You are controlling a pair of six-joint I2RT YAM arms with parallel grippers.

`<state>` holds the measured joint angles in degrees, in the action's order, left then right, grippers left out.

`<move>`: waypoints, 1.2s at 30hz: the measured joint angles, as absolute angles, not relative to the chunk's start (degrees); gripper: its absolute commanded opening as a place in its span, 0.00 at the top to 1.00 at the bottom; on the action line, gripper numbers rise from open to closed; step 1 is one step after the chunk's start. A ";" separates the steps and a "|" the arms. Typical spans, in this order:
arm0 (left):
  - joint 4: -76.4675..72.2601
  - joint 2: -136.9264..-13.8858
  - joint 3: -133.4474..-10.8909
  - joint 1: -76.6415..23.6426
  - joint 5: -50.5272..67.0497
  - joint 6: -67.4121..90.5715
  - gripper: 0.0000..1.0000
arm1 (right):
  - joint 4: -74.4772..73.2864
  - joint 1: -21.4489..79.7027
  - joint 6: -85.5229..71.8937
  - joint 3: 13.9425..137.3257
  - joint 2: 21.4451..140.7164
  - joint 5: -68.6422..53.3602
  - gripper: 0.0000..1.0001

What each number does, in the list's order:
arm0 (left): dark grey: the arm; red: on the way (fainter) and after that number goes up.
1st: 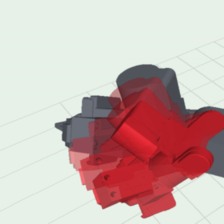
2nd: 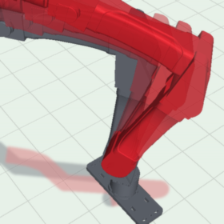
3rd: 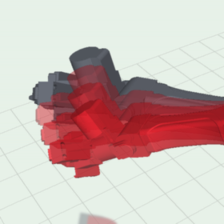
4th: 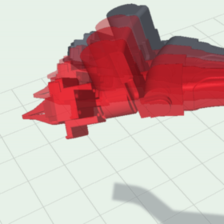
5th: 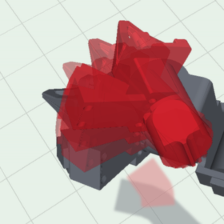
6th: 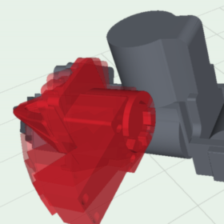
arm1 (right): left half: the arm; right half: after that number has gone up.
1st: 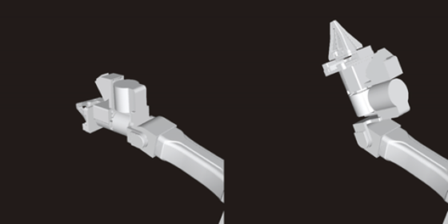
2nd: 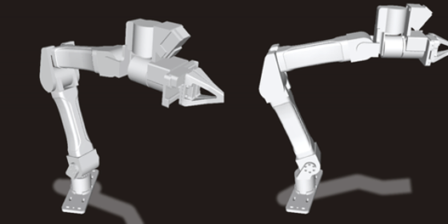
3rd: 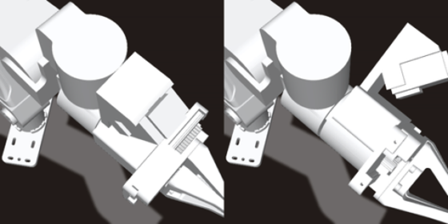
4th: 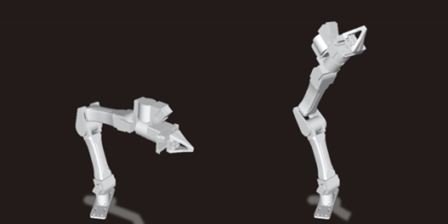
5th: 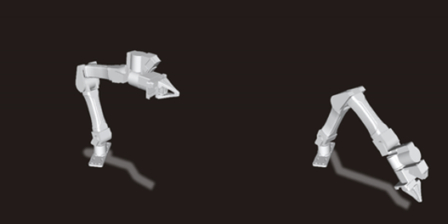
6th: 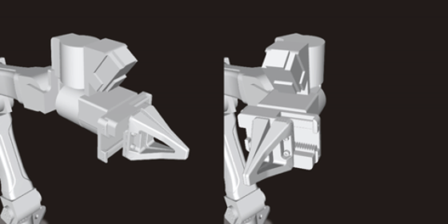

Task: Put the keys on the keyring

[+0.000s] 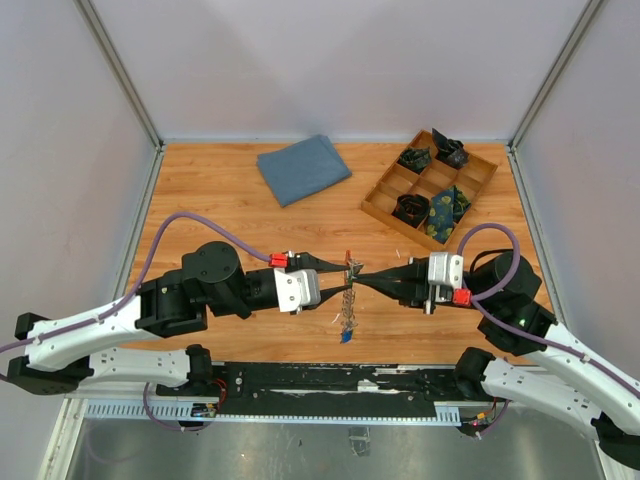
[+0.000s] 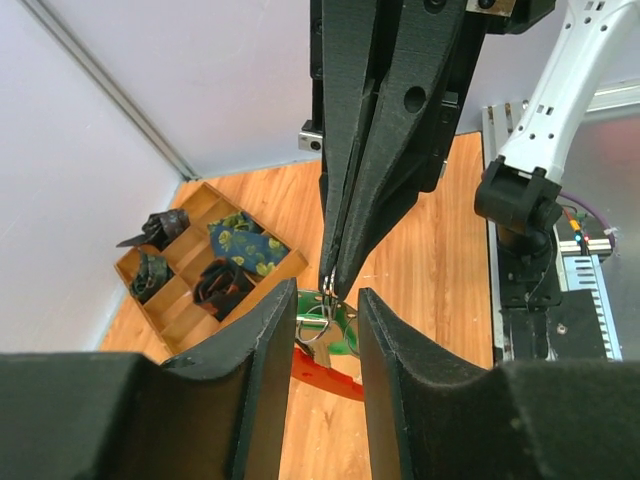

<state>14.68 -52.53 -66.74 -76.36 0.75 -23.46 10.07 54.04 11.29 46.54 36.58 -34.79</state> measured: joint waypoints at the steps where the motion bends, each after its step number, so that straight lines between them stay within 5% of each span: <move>1: 14.68 -52.71 -66.74 -76.36 0.91 -23.46 0.64 | 10.07 54.04 11.29 46.54 36.53 -34.94 0.99; 36: 14.00 -54.24 -66.74 -76.36 2.74 -22.57 0.78 | 12.03 54.04 10.68 46.54 35.07 -36.05 1.00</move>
<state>14.00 -54.24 -66.74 -76.36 2.74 -22.57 12.03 54.04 10.68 46.54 35.07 -36.05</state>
